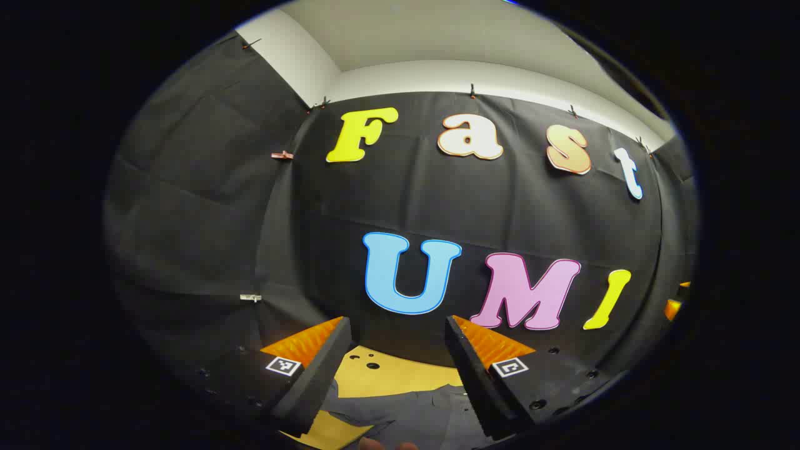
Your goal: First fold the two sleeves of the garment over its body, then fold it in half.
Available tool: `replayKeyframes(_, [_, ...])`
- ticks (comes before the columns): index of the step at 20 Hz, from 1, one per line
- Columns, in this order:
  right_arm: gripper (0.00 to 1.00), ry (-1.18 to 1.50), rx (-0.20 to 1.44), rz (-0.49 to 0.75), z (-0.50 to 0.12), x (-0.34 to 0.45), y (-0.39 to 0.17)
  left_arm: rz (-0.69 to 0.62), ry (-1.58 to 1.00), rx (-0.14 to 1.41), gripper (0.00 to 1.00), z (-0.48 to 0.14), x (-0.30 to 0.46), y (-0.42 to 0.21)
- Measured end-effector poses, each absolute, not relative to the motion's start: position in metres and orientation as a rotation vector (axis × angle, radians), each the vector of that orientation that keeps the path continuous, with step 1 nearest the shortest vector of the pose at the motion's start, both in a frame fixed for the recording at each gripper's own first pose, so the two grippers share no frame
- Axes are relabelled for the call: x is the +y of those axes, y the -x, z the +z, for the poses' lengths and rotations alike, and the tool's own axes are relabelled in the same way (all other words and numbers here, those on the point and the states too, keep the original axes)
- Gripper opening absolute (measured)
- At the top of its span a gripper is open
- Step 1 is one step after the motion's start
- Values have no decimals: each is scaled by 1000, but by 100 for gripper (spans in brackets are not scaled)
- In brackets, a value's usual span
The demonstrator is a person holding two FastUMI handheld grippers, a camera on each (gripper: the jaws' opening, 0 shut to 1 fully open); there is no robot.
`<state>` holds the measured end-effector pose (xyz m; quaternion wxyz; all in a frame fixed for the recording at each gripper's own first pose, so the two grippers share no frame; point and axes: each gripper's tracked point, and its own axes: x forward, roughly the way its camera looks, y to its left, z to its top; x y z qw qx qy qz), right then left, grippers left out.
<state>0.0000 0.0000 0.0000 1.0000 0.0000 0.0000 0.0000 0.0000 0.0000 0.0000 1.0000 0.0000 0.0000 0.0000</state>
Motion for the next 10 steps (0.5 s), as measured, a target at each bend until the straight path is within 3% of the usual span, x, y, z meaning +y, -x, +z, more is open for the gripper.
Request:
replayKeyframes(4, [97, -9, 20, -59, -10, -1, -3, -62, 3, 19, 95, -21, -15, -21])
replayKeyframes(5, [92, -10, 21, -66, -11, 0, -3, -70, -6, 22, 95, -25, -17, -24])
replayKeyframes(6, [97, -11, 22, -71, -12, 0, -4, -76, -19, 24, 95, -29, -18, -28])
replayKeyframes(9, [97, -12, 24, -85, -15, 1, -8, -99, -31, 24, 95, -32, -24, -37])
replayKeyframes(10, [92, -13, 25, -84, -15, 2, -10, -106, -30, 27, 95, -35, -26, -39])
